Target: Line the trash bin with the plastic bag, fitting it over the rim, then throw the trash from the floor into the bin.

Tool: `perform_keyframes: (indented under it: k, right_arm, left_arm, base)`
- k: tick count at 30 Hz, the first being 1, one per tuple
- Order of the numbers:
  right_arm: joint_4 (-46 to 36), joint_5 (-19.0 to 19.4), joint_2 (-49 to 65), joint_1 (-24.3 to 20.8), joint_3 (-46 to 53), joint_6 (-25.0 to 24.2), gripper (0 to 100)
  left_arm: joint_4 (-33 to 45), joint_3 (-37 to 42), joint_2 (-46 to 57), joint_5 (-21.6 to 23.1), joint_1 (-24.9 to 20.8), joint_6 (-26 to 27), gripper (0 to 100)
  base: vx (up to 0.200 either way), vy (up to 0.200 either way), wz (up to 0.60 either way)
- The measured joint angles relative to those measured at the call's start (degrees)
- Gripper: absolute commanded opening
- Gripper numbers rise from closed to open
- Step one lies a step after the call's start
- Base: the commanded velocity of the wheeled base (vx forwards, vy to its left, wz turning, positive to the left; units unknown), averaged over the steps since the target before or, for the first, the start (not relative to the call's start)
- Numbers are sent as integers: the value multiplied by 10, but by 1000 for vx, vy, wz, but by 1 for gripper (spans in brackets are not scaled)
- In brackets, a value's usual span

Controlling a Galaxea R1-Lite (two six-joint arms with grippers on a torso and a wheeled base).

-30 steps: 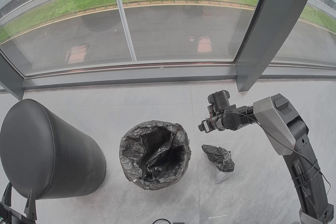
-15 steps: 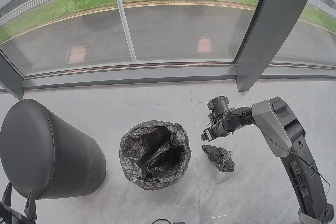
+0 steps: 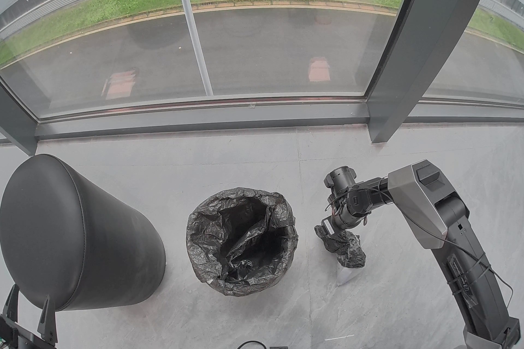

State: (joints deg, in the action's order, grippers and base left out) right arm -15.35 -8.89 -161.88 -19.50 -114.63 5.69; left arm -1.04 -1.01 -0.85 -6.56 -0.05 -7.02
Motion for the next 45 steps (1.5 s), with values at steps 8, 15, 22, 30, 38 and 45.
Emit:
perform_keyframes:
  k: [8, 15, 22, 30, 38, 45]
  right_arm:
    - [-1, -4, -5, 8, 0, 1, 100]
    - [-26, -15, -6, 12, 0, 10, 100]
    - [-29, -17, -7, 13, 0, 18, 100]
    - [-75, -16, -7, 10, 0, 39, 100]
    - [-116, -16, -19, 10, 0, 56, 100]
    - [-124, -16, -52, 9, 0, 51, 100]
  left_arm:
    - [0, 0, 0, 0, 0, 0, 100]
    - [0, 0, 0, 0, 0, 0, 100]
    - [0, 0, 0, 0, 0, 0, 100]
    - [0, 0, 0, 0, 0, 0, 100]
    - [0, 0, -1, 0, 0, -1, 100]
    - [0, 0, -1, 0, 0, -1, 100]
  base:
    - [0, 0, 0]
    - [0, 0, 0]
    - [0, 0, 0]
    - [0, 0, 0]
    - [0, 0, 0]
    - [0, 0, 0]
